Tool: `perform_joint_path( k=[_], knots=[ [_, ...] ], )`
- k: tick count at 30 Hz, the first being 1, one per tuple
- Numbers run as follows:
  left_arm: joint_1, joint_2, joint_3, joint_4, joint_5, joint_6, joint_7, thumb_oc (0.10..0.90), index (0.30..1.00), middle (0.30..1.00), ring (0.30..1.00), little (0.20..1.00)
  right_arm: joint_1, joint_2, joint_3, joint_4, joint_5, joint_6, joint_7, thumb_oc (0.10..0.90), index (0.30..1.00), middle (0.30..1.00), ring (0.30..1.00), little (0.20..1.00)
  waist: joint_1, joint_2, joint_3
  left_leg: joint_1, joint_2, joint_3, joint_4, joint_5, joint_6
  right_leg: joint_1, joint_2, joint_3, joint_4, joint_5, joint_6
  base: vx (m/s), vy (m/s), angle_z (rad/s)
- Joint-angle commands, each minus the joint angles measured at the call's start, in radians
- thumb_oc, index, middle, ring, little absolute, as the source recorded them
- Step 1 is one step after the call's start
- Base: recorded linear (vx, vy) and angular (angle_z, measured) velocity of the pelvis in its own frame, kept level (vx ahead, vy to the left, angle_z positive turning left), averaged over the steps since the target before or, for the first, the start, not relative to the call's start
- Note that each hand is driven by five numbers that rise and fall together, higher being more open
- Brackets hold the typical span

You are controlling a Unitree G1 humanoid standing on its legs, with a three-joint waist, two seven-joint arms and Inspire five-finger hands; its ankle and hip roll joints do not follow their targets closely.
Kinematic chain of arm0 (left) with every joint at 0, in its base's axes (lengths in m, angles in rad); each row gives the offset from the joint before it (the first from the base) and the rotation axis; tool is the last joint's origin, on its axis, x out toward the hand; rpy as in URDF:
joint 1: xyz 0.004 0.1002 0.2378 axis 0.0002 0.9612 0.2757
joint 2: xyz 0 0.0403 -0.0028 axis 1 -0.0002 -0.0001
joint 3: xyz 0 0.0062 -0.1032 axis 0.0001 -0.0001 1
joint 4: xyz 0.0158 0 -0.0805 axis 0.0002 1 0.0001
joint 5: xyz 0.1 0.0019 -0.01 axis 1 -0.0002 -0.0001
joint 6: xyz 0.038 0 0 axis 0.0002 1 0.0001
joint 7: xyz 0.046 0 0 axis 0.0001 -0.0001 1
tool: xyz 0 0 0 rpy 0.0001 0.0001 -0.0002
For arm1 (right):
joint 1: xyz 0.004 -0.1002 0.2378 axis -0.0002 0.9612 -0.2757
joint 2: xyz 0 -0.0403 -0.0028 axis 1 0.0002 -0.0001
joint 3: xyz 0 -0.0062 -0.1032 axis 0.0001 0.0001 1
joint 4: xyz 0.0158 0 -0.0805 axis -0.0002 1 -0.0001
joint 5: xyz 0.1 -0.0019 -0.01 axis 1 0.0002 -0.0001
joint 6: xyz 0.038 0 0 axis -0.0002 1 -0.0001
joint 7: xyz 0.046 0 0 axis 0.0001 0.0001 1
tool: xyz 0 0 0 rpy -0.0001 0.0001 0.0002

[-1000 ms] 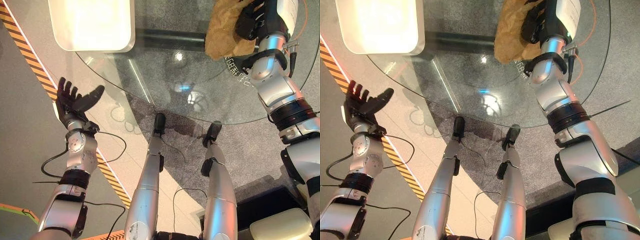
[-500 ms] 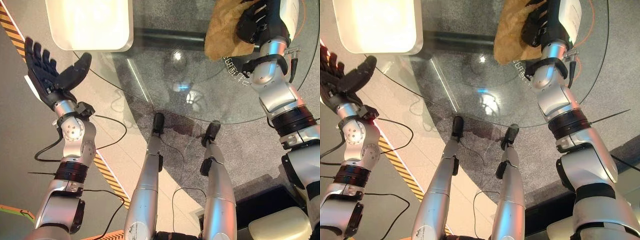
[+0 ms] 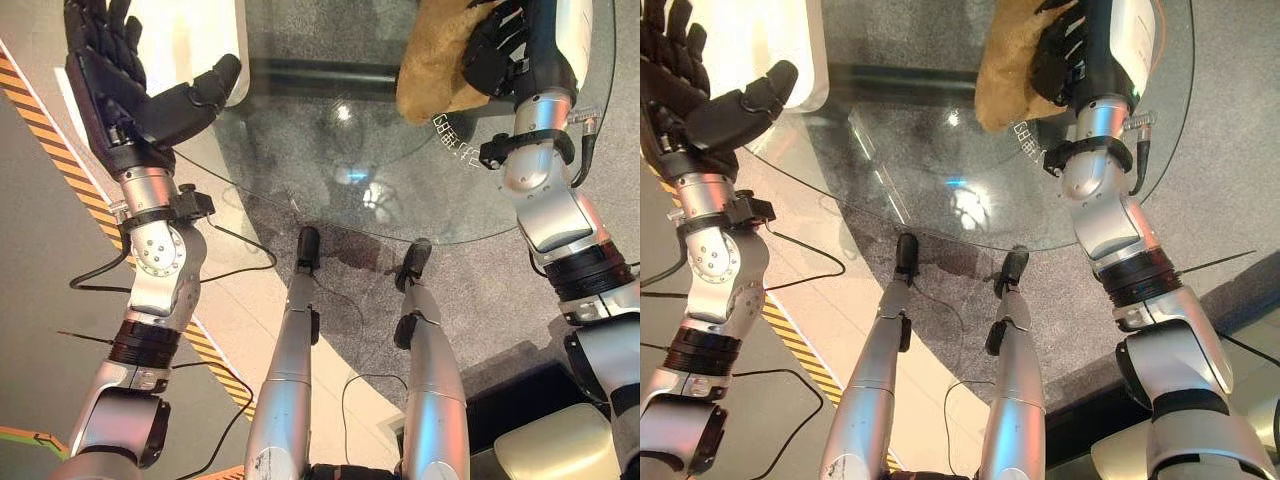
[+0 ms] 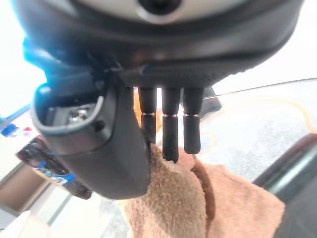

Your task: Wipe the table with a cloth and put it in the basket.

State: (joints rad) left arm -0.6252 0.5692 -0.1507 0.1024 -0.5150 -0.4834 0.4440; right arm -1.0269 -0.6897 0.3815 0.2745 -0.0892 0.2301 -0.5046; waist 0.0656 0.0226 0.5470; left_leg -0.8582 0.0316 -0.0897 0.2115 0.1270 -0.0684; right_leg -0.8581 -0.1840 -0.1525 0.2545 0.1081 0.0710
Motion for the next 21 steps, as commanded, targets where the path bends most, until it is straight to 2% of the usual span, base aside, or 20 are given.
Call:
perform_joint_path(
  k=[1,10,21],
  knots=[
    [-0.049,0.052,0.028,-0.128,0.071,-0.046,-0.042,0.8,0.9,0.9,0.9,0.9,-0.05,-0.05,-0.073,-0.182,-0.087,-0.092,-0.022,0.1,0.3,0.3,0.3,0.2,0.005,-0.001,-0.027,0.018,-0.005,0.068,0.06,-0.06,0.048,0.035,0.032,0.029,0.051,-0.047,0.009,0.0,0.0,0.0],
    [-0.096,0.027,-0.032,-0.149,0.119,0.004,-0.086,0.8,0.9,0.9,0.9,0.9,-0.049,-0.022,-0.09,-0.297,-0.107,-0.135,-0.007,0.1,0.3,0.3,0.3,0.2,-0.017,-0.012,-0.027,0.023,-0.004,0.076,0.059,-0.058,0.049,0.036,0.037,0.044,0.047,-0.039,0.013,0.0,0.004,-0.02],
    [-0.169,0.001,-0.071,-0.12,0.159,0.041,-0.066,0.8,0.9,0.9,0.9,0.9,-0.058,0.011,-0.099,-0.394,-0.124,-0.186,0.008,0.1,0.3,0.3,0.3,0.2,-0.038,-0.029,-0.027,0.033,0.001,0.082,0.058,-0.056,0.047,0.042,0.044,0.056,0.047,-0.036,0.014,0.0,0.001,-0.01]
  ],
)
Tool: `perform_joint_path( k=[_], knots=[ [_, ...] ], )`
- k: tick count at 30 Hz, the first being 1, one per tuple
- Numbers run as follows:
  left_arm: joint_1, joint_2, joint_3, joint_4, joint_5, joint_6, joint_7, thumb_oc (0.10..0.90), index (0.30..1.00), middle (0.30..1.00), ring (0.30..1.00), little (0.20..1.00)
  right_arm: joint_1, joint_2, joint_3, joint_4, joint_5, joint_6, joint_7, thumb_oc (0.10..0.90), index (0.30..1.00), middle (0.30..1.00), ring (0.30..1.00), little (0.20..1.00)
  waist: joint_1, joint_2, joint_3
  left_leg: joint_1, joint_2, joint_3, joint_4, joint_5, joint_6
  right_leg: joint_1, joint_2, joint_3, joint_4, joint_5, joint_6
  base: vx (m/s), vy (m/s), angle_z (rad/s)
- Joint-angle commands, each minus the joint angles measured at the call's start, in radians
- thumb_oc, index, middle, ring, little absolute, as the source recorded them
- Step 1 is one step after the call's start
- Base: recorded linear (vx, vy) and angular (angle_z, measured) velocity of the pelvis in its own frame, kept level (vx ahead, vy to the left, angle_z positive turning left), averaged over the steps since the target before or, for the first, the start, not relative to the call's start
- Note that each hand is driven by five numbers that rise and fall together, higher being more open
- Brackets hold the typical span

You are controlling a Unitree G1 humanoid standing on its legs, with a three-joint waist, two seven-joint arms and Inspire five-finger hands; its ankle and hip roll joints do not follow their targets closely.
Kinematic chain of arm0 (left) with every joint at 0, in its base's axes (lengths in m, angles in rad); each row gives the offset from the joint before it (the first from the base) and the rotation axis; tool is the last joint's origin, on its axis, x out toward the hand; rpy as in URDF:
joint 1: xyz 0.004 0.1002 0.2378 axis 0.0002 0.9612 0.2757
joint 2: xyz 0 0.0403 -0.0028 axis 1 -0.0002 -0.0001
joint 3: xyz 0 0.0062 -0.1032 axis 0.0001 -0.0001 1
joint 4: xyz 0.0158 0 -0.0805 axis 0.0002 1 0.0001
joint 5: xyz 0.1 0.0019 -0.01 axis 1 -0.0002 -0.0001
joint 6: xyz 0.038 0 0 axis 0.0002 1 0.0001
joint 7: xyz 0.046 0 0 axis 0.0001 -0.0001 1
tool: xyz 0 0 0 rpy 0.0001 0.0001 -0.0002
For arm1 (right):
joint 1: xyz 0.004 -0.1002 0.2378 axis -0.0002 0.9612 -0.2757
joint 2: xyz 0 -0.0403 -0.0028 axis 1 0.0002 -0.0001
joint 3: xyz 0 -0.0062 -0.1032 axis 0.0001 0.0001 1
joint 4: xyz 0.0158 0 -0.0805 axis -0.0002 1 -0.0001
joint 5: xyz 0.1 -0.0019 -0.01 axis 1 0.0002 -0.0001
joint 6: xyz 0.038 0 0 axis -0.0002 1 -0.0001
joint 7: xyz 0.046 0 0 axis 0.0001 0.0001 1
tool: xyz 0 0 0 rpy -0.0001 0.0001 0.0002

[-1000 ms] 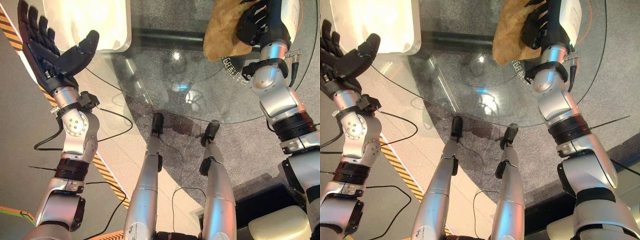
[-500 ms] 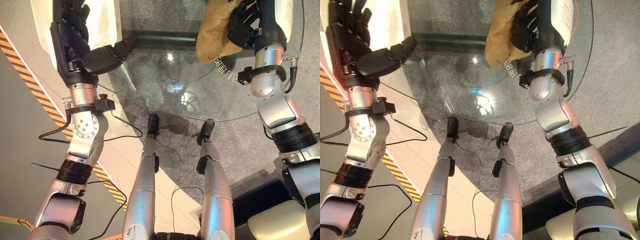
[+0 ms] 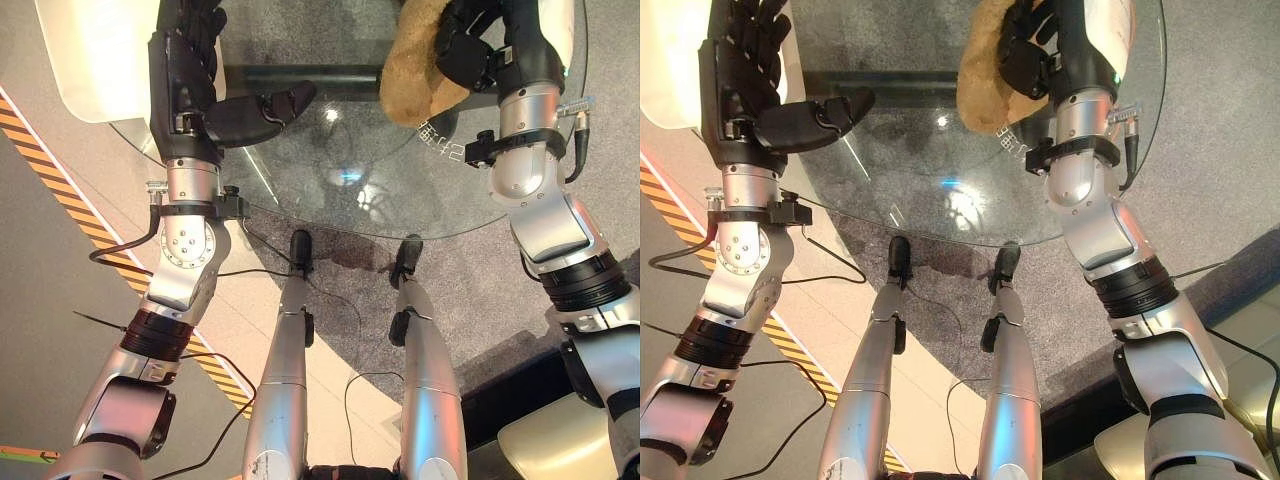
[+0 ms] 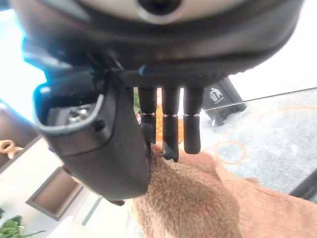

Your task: Wipe the table with a cloth and put it in the basket.

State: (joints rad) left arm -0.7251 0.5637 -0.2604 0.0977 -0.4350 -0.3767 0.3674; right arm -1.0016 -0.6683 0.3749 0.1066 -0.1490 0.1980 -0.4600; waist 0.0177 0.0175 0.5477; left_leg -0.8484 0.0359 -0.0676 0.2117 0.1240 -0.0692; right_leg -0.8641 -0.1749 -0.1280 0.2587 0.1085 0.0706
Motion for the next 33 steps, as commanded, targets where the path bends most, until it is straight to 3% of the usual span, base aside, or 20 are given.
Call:
perform_joint_path(
  k=[1,13,33],
  knots=[
    [-0.076,0.001,0.034,-0.111,0.09,-0.063,0.011,0.8,0.9,0.9,0.9,0.9,-0.085,-0.007,-0.092,-0.235,-0.066,-0.159,-0.037,0.1,0.3,0.3,0.3,0.2,0.008,-0.026,-0.028,0.025,-0.003,0.06,0.057,-0.052,0.048,0.049,0.036,0.032,0.041,-0.035,0.015,0.0,0.0,0.0],
    [-0.161,-0.042,-0.01,-0.039,0.052,-0.029,-0.007,0.8,0.9,0.9,0.9,0.9,-0.122,0.022,-0.083,-0.301,0.009,-0.222,-0.003,0.1,0.3,0.3,0.3,0.2,-0.015,-0.043,-0.028,0.053,0.005,0.073,0.056,-0.052,0.044,0.074,0.044,0.046,0.042,-0.038,0.014,0.0,0.004,-0.02],
    [-0.188,-0.121,-0.034,0.06,-0.053,-0.023,-0.06,0.8,0.9,0.9,0.9,0.9,-0.184,0.069,-0.056,-0.35,0.105,-0.267,0.047,0.1,0.3,0.3,0.3,0.2,-0.027,-0.065,-0.028,0.075,0.014,0.079,0.051,-0.051,0.043,0.099,0.052,0.054,0.031,-0.038,0.008,0.0,0.001,-0.01]
  ],
)
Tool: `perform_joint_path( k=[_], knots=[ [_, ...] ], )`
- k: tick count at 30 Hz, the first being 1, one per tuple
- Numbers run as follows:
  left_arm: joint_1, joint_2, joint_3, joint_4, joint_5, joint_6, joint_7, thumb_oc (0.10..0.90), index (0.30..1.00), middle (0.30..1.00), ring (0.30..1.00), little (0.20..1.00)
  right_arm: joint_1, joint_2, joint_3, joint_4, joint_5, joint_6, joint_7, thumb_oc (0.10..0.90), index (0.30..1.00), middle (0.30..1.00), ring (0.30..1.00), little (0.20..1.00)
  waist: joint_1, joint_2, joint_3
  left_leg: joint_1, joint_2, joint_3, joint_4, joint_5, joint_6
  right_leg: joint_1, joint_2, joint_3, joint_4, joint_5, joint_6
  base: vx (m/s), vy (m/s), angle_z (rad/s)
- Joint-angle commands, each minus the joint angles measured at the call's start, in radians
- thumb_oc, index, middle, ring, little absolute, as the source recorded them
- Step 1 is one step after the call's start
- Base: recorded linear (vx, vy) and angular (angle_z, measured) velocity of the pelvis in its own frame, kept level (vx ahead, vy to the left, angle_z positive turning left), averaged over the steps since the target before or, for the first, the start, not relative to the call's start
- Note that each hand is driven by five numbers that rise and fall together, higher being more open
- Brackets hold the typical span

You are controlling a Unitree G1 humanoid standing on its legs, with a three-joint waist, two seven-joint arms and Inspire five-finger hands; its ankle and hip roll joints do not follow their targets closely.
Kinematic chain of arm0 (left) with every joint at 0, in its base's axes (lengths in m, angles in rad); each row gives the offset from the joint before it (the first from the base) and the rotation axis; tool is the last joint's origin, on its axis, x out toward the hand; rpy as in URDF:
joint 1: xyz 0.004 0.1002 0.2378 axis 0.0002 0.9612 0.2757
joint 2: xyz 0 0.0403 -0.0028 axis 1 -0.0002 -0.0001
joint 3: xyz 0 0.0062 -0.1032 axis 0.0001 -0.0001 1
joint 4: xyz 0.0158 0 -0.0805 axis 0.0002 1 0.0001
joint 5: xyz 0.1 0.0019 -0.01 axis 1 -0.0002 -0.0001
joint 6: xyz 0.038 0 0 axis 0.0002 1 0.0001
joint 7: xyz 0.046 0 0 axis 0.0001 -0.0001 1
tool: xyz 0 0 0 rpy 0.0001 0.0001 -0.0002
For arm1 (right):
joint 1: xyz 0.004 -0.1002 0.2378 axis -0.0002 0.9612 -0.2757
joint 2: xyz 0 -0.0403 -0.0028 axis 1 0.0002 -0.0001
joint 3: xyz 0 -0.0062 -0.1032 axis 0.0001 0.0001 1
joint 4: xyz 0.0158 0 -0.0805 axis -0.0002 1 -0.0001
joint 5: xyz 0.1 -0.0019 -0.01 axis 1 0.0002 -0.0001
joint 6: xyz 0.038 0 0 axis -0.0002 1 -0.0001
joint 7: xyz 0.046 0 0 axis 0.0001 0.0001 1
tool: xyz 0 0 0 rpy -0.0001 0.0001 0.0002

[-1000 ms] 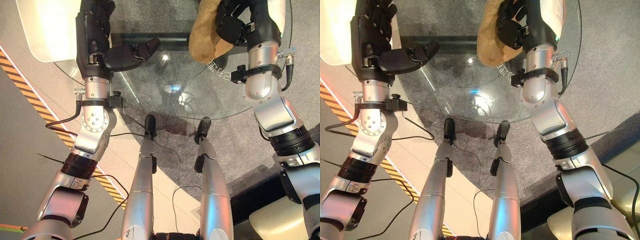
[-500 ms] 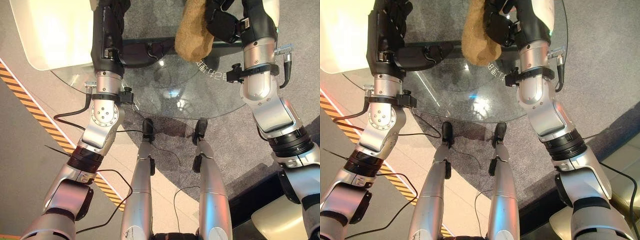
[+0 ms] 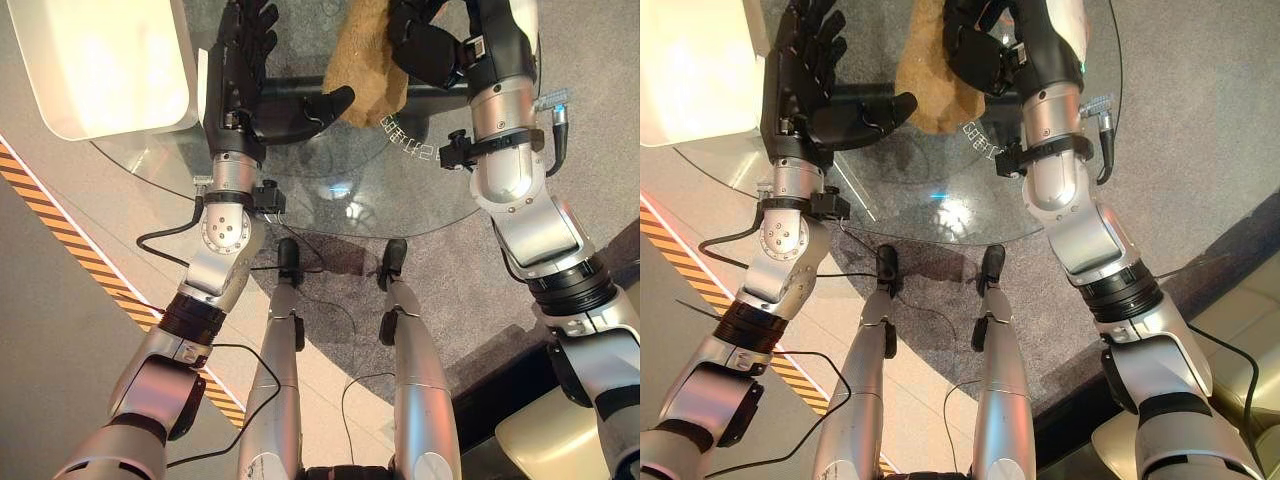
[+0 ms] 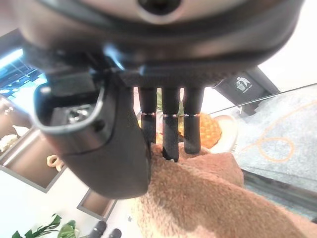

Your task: Wipe the table with a cloth and put it in the basket.

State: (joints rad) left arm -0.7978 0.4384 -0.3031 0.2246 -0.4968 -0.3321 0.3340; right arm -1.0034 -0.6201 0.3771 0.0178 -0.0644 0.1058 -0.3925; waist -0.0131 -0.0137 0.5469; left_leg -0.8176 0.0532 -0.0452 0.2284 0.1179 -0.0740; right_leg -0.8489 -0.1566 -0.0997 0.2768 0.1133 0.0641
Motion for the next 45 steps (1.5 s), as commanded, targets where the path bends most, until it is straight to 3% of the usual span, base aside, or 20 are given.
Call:
perform_joint_path(
  k=[1,23,45],
  knots=[
    [-0.117,0.002,0.006,-0.062,0.009,-0.064,-0.025,0.8,0.9,0.9,0.9,0.9,-0.189,0.024,-0.055,-0.261,0.027,-0.179,-0.019,0.1,0.3,0.3,0.3,0.2,0.004,-0.035,-0.027,0.044,-0.002,0.057,0.035,-0.045,0.048,0.084,0.034,0.026,0.014,-0.043,0.014,0.0,0.0,0.0],
    [-0.162,-0.002,-0.023,0.029,0.015,-0.054,-0.058,0.8,0.9,0.9,0.9,0.9,-0.216,0.092,-0.032,-0.27,0.319,-0.266,0.108,0.1,0.3,0.3,0.3,0.2,0.004,-0.049,-0.027,0.058,0.004,0.055,0.038,-0.044,0.043,0.1,0.036,0.022,0.012,-0.042,0.008,0.0,0.0,0.0],
    [-0.157,0.009,-0.038,0.087,0.021,-0.058,-0.067,0.8,0.9,0.9,0.9,0.9,-0.267,0.092,-0.025,-0.293,0.391,-0.314,0.149,0.1,0.3,0.3,0.3,0.2,0.007,-0.055,-0.027,0.075,0.007,0.05,0.041,-0.045,0.042,0.119,0.036,0.018,0.013,-0.045,0.003,0.0,0.0,0.0]
  ],
)
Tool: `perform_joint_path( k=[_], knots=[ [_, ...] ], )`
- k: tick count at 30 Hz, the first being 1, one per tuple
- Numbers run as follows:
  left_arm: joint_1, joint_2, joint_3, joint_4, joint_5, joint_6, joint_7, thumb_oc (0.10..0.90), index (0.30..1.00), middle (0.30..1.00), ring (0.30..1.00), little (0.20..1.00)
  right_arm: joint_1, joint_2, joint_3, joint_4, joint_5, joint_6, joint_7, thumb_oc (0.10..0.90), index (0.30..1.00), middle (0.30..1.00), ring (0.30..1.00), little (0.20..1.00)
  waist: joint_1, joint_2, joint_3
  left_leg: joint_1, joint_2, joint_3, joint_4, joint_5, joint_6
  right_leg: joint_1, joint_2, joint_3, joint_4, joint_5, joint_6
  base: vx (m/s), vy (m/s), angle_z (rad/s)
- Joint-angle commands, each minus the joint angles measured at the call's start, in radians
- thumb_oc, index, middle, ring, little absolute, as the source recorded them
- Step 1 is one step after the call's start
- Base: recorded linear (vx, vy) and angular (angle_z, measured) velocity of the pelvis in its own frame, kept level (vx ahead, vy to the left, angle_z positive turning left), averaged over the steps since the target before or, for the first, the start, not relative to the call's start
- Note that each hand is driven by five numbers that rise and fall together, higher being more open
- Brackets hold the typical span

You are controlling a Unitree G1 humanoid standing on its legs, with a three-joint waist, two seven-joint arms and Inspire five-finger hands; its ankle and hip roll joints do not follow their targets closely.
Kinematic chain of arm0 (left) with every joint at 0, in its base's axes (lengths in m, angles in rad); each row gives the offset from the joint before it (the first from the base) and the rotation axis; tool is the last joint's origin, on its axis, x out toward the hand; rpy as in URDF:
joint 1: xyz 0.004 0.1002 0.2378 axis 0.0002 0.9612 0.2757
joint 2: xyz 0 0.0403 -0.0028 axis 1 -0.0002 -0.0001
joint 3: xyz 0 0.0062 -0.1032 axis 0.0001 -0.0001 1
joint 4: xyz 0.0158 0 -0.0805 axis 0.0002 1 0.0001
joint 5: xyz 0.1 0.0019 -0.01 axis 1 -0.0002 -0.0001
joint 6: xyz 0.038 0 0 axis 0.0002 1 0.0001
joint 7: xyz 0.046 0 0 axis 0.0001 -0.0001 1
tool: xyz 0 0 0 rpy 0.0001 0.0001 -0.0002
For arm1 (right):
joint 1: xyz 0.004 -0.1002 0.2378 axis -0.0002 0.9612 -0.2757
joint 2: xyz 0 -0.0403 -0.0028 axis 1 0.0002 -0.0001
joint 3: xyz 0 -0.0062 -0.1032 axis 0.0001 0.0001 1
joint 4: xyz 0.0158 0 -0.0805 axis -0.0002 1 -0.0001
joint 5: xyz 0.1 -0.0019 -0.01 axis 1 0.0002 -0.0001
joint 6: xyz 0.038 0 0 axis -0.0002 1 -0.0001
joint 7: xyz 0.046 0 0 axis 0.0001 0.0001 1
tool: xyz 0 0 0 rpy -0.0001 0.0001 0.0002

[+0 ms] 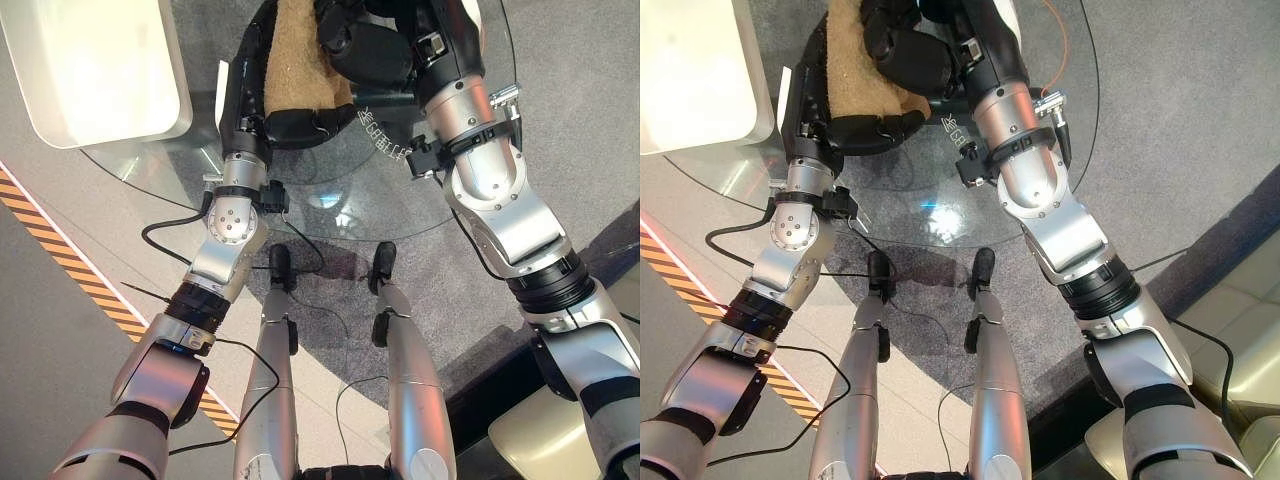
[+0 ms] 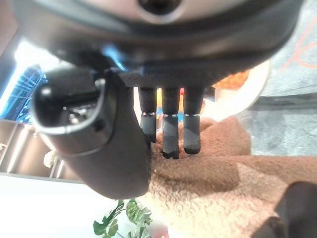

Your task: Wipe the table with a cloth and put it in the basket.

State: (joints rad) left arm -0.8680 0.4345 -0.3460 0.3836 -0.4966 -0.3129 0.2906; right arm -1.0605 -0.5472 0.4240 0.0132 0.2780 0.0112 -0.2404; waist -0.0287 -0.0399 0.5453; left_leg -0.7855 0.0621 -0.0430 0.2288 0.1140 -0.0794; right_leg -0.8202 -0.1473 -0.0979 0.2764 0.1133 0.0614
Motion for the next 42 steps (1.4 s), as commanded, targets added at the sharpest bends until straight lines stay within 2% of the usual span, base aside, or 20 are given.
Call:
perform_joint_path(
  k=[1,6,7,8,15,16,22,28,37,42],
  knots=[
    [-0.085,0.011,0.005,-0.069,0.025,-0.079,-0.023,0.8,0.9,0.9,0.9,0.9,-0.212,0.021,-0.072,-0.29,0.056,-0.221,0.0,0.1,0.3,0.3,0.3,0.2,0.023,-0.029,-0.025,0.043,-0.002,0.048,0.04,-0.041,0.048,0.091,0.027,0.016,0.013,-0.046,0.005,0.0,0.0,0.0],
    [-0.086,0.017,0.003,-0.067,0.019,-0.088,-0.025,0.8,0.9,0.9,0.9,0.9,-0.219,0.023,-0.071,-0.3,0.076,-0.221,0.003,0.1,0.3,0.3,0.3,0.2,0.023,-0.03,-0.025,0.04,-0.001,0.047,0.047,-0.04,0.047,0.088,0.029,0.018,0.018,-0.047,0.003,0.0,0.0,0.0],
    [-0.086,0.017,0.003,-0.067,0.016,-0.099,-0.029,0.413,0.568,0.568,0.568,0.513,-0.22,0.025,-0.071,-0.304,0.077,-0.218,0.004,0.1,0.3,0.3,0.3,0.2,0.024,-0.031,-0.025,0.039,-0.001,0.046,0.047,-0.041,0.047,0.089,0.029,0.018,0.018,-0.048,0.003,0.0,0.0,0.0],
    [-0.086,0.017,0.003,-0.068,0.014,-0.104,-0.036,0.1,0.3,0.3,0.3,0.2,-0.221,0.025,-0.071,-0.307,0.08,-0.215,0.004,0.1,0.3,0.3,0.3,0.2,0.023,-0.031,-0.025,0.041,-0.001,0.046,0.046,-0.041,0.047,0.09,0.03,0.019,0.018,-0.049,0.003,0.0,0.0,0.0],
    [-0.087,0.007,-0.006,-0.081,-0.053,-0.115,-0.098,0.1,0.3,0.3,0.3,0.2,-0.22,0.03,-0.059,-0.306,0.082,-0.221,0.008,0.1,0.3,0.3,0.3,0.2,0.022,-0.031,-0.025,0.039,0.0,0.047,0.047,-0.041,0.047,0.087,0.029,0.019,0.018,-0.046,0.001,0.0,0.0,0.0],
    [-0.086,-0.001,-0.007,-0.091,-0.103,-0.119,-0.128,0.1,0.3,0.3,0.3,0.2,-0.221,0.031,-0.057,-0.307,0.084,-0.222,0.01,0.1,0.3,0.3,0.3,0.2,0.021,-0.03,-0.025,0.04,-0.001,0.048,0.047,-0.041,0.047,0.087,0.028,0.02,0.018,-0.046,0.001,0.0,0.0,0.0],
    [-0.091,-0.015,-0.013,-0.104,-0.138,-0.124,-0.162,0.1,0.3,0.3,0.3,0.2,-0.225,0.039,-0.051,-0.304,0.084,-0.218,0.013,0.1,0.3,0.3,0.3,0.2,0.019,-0.028,-0.025,0.042,0.0,0.051,0.045,-0.041,0.047,0.089,0.028,0.023,0.015,-0.045,0.001,0.0,0.0,0.0],
    [-0.083,-0.037,-0.014,-0.119,-0.273,-0.127,-0.238,0.1,0.3,0.3,0.3,0.2,-0.227,0.036,-0.046,-0.305,0.09,-0.219,0.013,0.1,0.3,0.3,0.3,0.2,0.016,-0.027,-0.025,0.045,-0.002,0.052,0.039,-0.04,0.047,0.092,0.026,0.023,0.009,-0.043,0.002,0.0,0.0,0.0],
    [-0.055,-0.105,0.006,-0.144,-0.59,-0.103,-0.403,0.1,0.3,0.3,0.3,0.2,-0.233,0.047,-0.035,-0.305,0.085,-0.221,0.012,0.1,0.3,0.3,0.3,0.2,0.011,-0.027,-0.025,0.053,-0.003,0.057,0.029,-0.04,0.046,0.097,0.025,0.024,0.001,-0.041,0.002,0.0,0.0,0.0],
    [-0.049,-0.12,0.005,-0.149,-0.599,-0.101,-0.399,0.1,0.3,0.3,0.3,0.2,-0.239,0.047,-0.032,-0.305,0.088,-0.218,0.008,0.1,0.3,0.3,0.3,0.2,0.008,-0.028,-0.025,0.056,-0.002,0.057,0.028,-0.04,0.046,0.101,0.024,0.025,-0.002,-0.04,0.003,0.0,0.0,0.0]
  ],
)
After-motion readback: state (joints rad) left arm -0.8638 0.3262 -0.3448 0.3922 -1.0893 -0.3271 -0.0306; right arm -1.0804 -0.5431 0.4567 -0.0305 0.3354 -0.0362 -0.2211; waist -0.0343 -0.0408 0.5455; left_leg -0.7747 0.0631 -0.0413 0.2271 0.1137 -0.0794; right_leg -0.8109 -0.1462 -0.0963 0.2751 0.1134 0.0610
